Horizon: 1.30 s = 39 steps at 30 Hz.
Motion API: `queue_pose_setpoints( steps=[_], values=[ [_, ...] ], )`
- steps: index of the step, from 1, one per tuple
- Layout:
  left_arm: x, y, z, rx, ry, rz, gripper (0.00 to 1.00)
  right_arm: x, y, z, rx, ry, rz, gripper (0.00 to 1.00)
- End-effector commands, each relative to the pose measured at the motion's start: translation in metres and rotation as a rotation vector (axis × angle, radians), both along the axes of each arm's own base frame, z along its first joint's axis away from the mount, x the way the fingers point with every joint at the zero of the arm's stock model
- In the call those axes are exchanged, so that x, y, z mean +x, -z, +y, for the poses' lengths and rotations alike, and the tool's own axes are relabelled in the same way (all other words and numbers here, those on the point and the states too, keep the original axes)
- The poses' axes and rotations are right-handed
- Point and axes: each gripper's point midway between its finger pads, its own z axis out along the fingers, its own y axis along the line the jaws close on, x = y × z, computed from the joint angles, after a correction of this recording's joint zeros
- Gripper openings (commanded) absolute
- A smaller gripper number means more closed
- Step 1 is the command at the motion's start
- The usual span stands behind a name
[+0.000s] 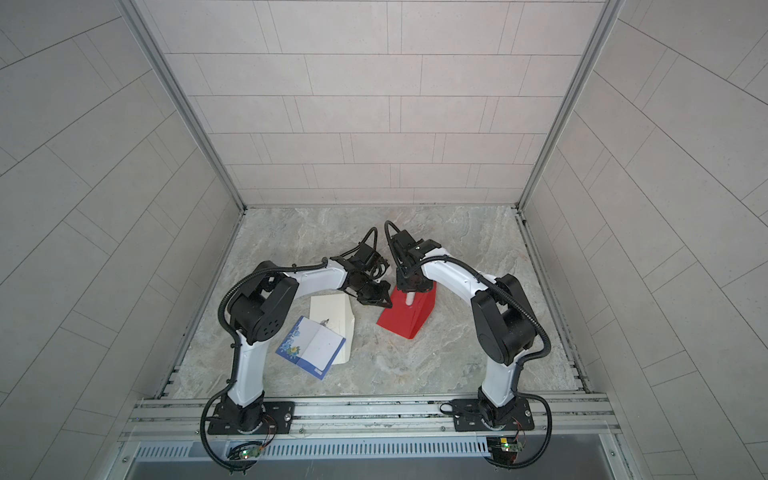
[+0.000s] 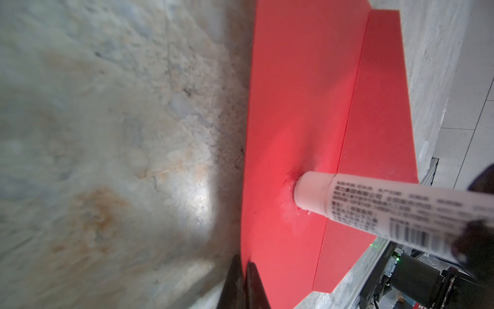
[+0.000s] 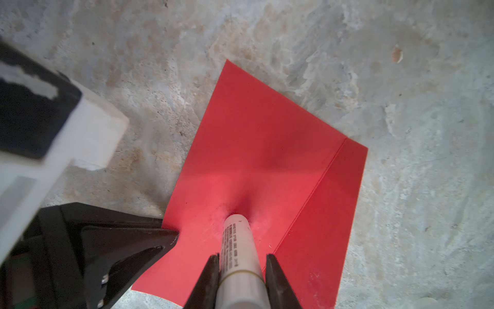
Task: Place the letter into the envelope and seal it
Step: 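Press and rub the glue stick on the red envelope flap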
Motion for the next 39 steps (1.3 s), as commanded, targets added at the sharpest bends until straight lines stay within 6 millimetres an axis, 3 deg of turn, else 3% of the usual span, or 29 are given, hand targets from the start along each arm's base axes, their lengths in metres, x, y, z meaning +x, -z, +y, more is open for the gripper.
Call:
queue_pose_setpoints(
  steps=[1,4,9,15,28,35,39],
  values=[
    [0.010,0.005,0.019,0.067,-0.052,-0.035,0.00,-0.024,0.014,-0.038,-0.187,0.002,0.096,0.00],
    [0.010,0.005,0.018,0.068,-0.050,-0.034,0.00,-0.018,0.006,-0.021,-0.079,-0.024,0.035,0.00],
    [0.010,0.005,0.018,0.067,-0.046,-0.037,0.00,-0.011,-0.027,0.003,0.099,-0.066,-0.100,0.00],
    [0.010,0.005,0.016,0.065,-0.044,-0.035,0.00,-0.012,-0.048,0.005,0.130,-0.088,-0.144,0.00],
    [0.010,0.004,0.019,0.074,-0.049,-0.042,0.00,-0.016,-0.006,0.011,0.114,-0.074,-0.026,0.00],
    [0.009,0.001,0.017,0.066,-0.045,-0.043,0.00,-0.015,0.011,-0.010,-0.006,-0.027,0.005,0.00],
    [0.008,0.000,0.018,0.065,-0.040,-0.044,0.00,-0.010,0.010,-0.025,-0.052,0.025,-0.013,0.00]
  ],
)
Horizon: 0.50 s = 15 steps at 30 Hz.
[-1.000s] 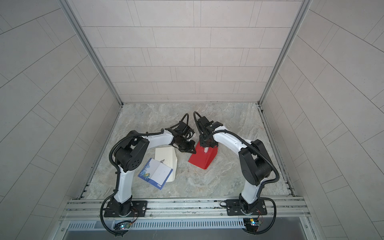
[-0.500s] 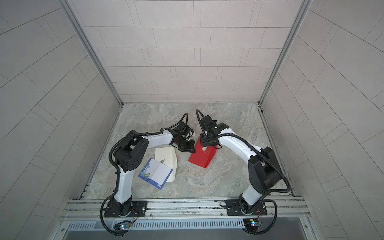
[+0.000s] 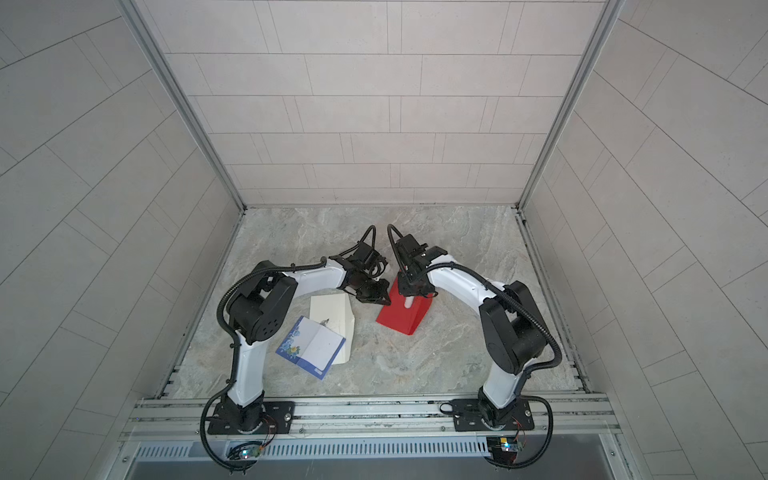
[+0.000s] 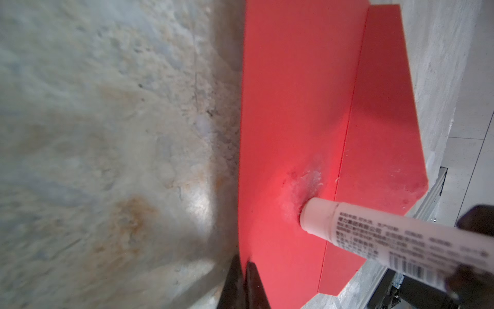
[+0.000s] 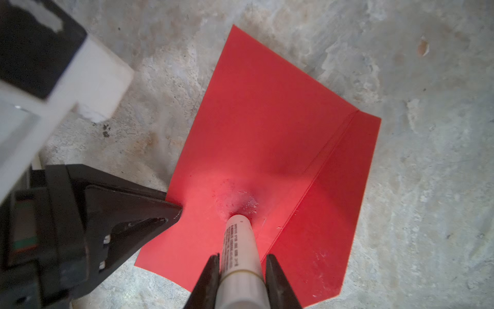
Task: Place the letter into the envelope and seal it
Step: 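Press and rub the glue stick on the red envelope flap, then lift the glue stick off the envelope and set it down beside it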
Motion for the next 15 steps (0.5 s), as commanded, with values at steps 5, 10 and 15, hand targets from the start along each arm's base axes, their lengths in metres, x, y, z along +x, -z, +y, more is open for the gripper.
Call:
queue_pose_setpoints(
  steps=[5,10,15],
  values=[
    [-0.001,0.000,0.015,0.053,-0.018,-0.015,0.00,0.009,-0.002,-0.028,-0.058,0.080,-0.023,0.00],
    [-0.002,0.001,0.014,0.050,-0.016,-0.010,0.00,0.016,-0.033,-0.003,0.207,0.051,-0.089,0.00],
    [-0.002,0.003,0.016,0.054,-0.020,-0.001,0.00,0.019,-0.072,-0.027,0.445,0.145,-0.112,0.00]
  ],
)
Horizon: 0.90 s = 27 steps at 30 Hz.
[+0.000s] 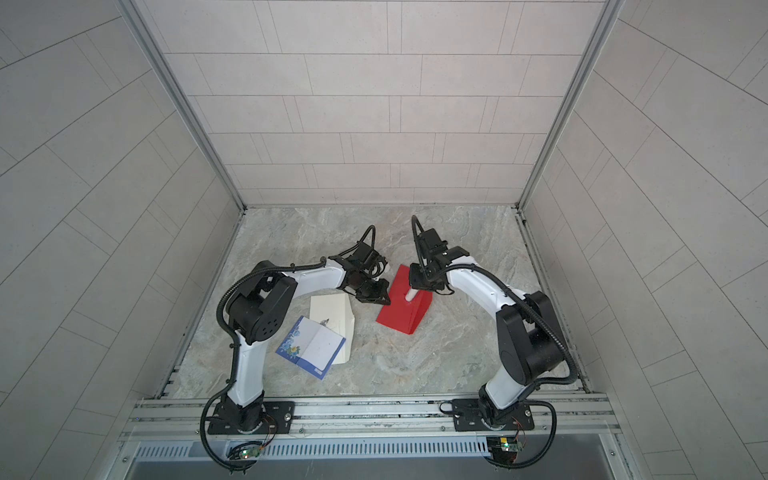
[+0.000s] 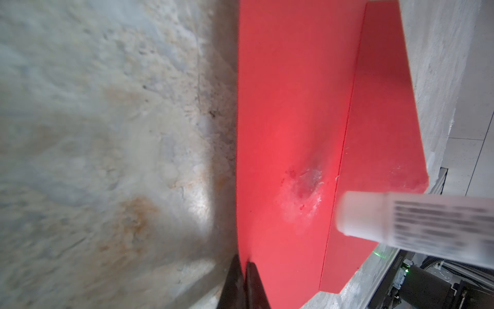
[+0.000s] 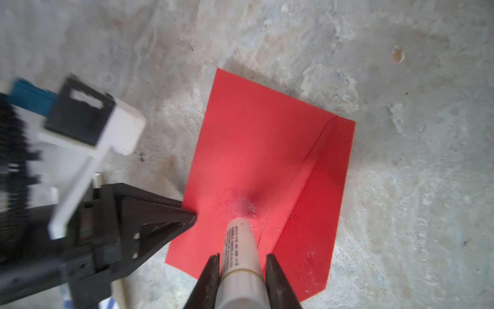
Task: Place the letter into the envelope and seal it
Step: 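Lift the glue stick off the envelope and set it down beside it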
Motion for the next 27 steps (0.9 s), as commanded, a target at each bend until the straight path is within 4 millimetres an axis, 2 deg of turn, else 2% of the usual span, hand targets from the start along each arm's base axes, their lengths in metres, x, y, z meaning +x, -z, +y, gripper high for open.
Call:
queue_pose_setpoints(
  steps=[1,5,7,9,12,17,20,27],
  values=[
    [-0.002,0.003,0.016,0.058,-0.022,0.000,0.00,0.005,-0.040,-0.015,0.170,0.056,-0.053,0.00],
    [-0.001,0.005,0.018,0.062,-0.034,0.007,0.00,-0.014,-0.031,-0.079,0.076,0.206,0.028,0.00],
    [0.000,0.005,0.018,0.060,-0.037,0.007,0.00,-0.028,-0.017,-0.096,0.062,0.241,0.116,0.00],
    [0.000,0.005,0.018,0.059,-0.038,0.003,0.00,-0.043,-0.004,-0.097,0.070,0.212,0.197,0.00],
    [0.001,0.006,0.017,0.057,-0.038,0.002,0.00,-0.066,0.012,-0.088,0.094,0.140,0.304,0.00],
    [0.001,0.006,0.015,0.051,-0.035,0.005,0.00,-0.084,0.040,-0.075,0.153,0.091,0.413,0.00],
    [0.001,0.005,0.013,0.042,-0.029,0.006,0.00,-0.076,0.054,-0.077,0.135,0.117,0.445,0.00],
    [0.000,0.004,0.014,0.042,-0.023,0.001,0.00,-0.039,0.091,-0.075,0.164,0.204,0.454,0.00]
  ],
)
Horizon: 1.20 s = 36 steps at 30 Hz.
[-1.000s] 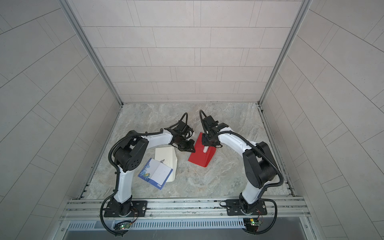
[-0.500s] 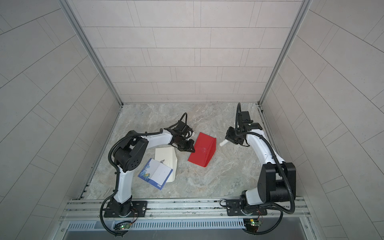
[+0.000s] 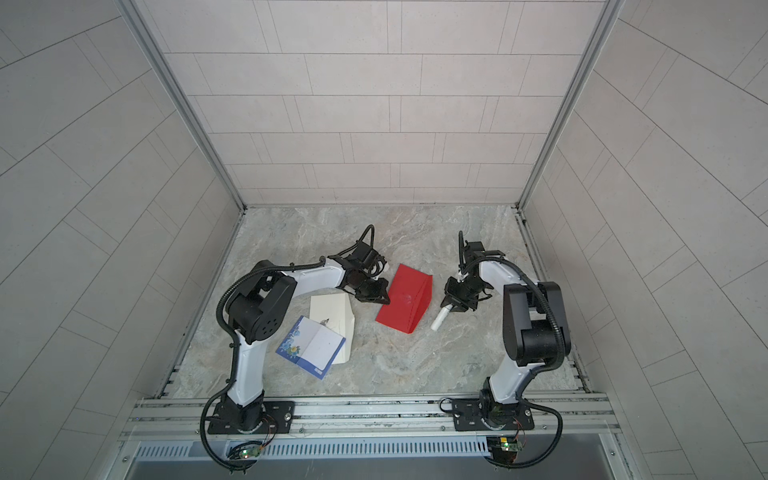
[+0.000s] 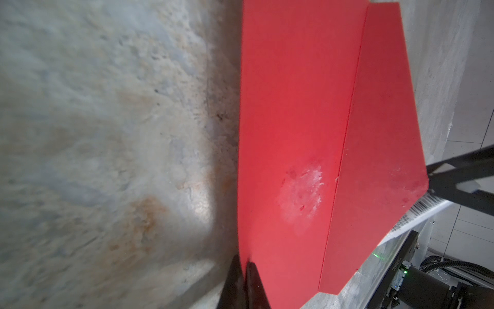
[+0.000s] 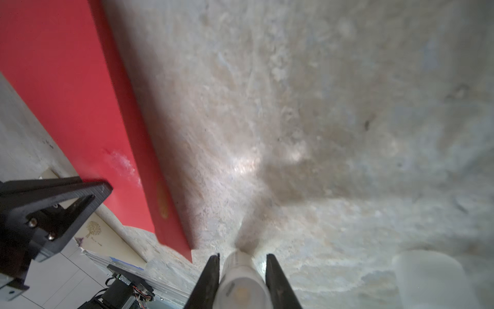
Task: Place the letter into the envelope and seal it
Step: 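Lift the glue stick off the envelope and set it down beside it, then press the red envelope flap down with the right gripper tip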
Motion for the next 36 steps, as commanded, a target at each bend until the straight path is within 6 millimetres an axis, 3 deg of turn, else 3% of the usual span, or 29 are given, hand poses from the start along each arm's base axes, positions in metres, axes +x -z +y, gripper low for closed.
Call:
queue_pose_setpoints(
  steps=[1,3,6,12,16,18,22,26,36],
  values=[
    [-0.002,0.004,0.012,0.044,-0.011,-0.003,0.00,0.020,0.017,0.002,-0.002,0.042,-0.012,0.00],
    [-0.003,0.002,0.013,0.044,-0.011,-0.006,0.00,0.024,0.024,0.002,-0.006,0.053,-0.005,0.00],
    [-0.003,0.001,0.014,0.048,-0.011,-0.010,0.00,0.028,0.026,0.002,-0.004,0.063,-0.011,0.16],
    [-0.002,0.002,0.013,0.045,-0.014,-0.008,0.00,0.031,0.004,0.002,-0.050,0.034,-0.087,0.47],
    [-0.002,0.003,0.012,0.043,-0.019,-0.004,0.00,0.029,-0.015,0.002,-0.134,-0.029,-0.144,0.60],
    [-0.002,0.003,0.012,0.043,-0.020,-0.003,0.00,0.028,-0.022,0.000,-0.182,-0.055,-0.164,0.57],
    [-0.002,0.002,0.011,0.041,-0.018,-0.007,0.00,0.027,-0.023,0.004,-0.200,-0.071,-0.172,0.32],
    [-0.002,0.002,0.011,0.042,-0.018,-0.006,0.00,0.029,-0.016,0.010,-0.183,-0.079,-0.167,0.15],
    [-0.002,0.001,0.012,0.045,-0.017,-0.010,0.00,0.041,-0.013,0.044,-0.119,-0.137,-0.183,0.10]
  ],
)
